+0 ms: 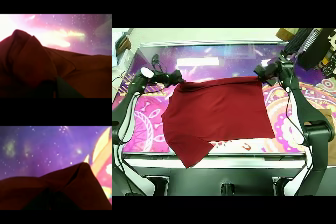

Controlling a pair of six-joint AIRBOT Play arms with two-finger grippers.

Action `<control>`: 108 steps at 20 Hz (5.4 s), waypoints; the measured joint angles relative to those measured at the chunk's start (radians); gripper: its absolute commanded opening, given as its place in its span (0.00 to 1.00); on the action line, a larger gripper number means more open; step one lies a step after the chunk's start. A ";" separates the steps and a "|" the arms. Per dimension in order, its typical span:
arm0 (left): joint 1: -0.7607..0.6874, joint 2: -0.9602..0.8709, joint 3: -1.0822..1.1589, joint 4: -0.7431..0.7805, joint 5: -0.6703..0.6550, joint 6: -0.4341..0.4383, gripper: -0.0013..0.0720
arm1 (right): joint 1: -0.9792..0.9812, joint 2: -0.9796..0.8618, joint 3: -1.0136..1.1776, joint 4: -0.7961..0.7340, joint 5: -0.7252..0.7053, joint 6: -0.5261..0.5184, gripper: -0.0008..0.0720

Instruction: Fold the clothes and pants, and hang the long-sleeved shirts on hangers.

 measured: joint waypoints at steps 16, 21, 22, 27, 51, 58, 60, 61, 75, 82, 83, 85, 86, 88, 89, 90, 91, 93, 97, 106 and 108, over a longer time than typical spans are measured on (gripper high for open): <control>0.360 0.291 -0.071 -0.011 -0.534 0.120 0.67 | -0.465 0.225 -0.263 0.436 -0.566 -0.797 0.59; 0.463 0.555 -0.522 -0.016 -0.498 0.183 0.67 | -0.516 0.309 -0.657 0.447 -0.567 -0.922 0.59; 0.474 0.599 -0.602 -0.016 -0.481 0.191 0.67 | -0.520 0.319 -0.715 0.446 -0.557 -0.941 0.59; 0.500 0.749 -0.900 -0.016 -0.426 0.219 0.67 | -0.527 0.348 -0.865 0.433 -0.507 -1.009 0.59; 0.505 0.792 -1.200 -0.038 -0.349 0.332 0.67 | -0.527 0.419 -1.083 0.511 -0.348 -1.073 0.05; 0.489 0.791 -1.260 -0.083 -0.303 0.385 0.67 | -0.528 0.515 -1.084 0.504 -0.359 -1.057 0.05; 0.462 0.789 -1.265 -0.087 -0.296 0.389 0.66 | -0.528 0.538 -1.084 0.511 -0.366 -1.054 0.05; 0.444 0.785 -1.266 -0.088 -0.293 0.391 0.66 | -0.528 0.546 -1.084 0.513 -0.369 -1.049 0.05; 0.349 0.718 -1.162 -0.275 -0.228 0.377 0.03 | -0.484 0.683 -1.064 0.672 -0.352 -1.085 0.05; 0.351 0.809 -0.526 -0.365 -0.309 0.327 0.03 | -0.270 0.816 -0.628 0.752 -0.183 -1.030 0.05; 0.351 0.830 -0.413 -0.352 -0.315 0.300 0.04 | -0.257 0.847 -0.530 0.746 -0.174 -1.007 0.05; 0.351 0.877 -0.200 -0.292 -0.322 0.228 0.04 | -0.243 0.916 -0.357 0.717 -0.165 -0.958 0.05; 0.352 0.906 -0.105 -0.250 -0.323 0.183 0.03 | -0.239 0.959 -0.274 0.693 -0.163 -0.927 0.05; 0.351 0.971 0.028 -0.150 -0.327 0.092 0.04 | -0.233 1.047 -0.145 0.630 -0.162 -0.848 0.05; 0.352 1.006 0.069 -0.095 -0.327 0.046 0.03 | -0.232 1.089 -0.101 0.593 -0.159 -0.805 0.05; 0.351 1.043 0.102 -0.035 -0.327 -0.003 0.03 | -0.231 1.132 -0.065 0.548 -0.155 -0.753 0.05; 0.351 1.073 0.121 0.018 -0.327 -0.041 0.03 | -0.230 1.167 -0.042 0.501 -0.153 -0.704 0.05; 0.351 1.116 0.141 0.120 -0.336 -0.095 0.03 | -0.229 1.217 -0.010 0.405 -0.143 -0.595 0.05; 0.348 1.116 0.114 0.190 -0.374 -0.113 0.03 | -0.229 1.189 0.011 0.268 -0.199 -0.451 0.05; 0.174 0.688 -0.082 0.166 -0.339 0.106 0.03 | -0.219 0.642 0.016 0.220 -0.475 -0.404 0.05; 0.135 0.539 -0.092 0.164 -0.264 0.130 0.03 | -0.210 0.492 0.016 0.216 -0.477 -0.423 0.05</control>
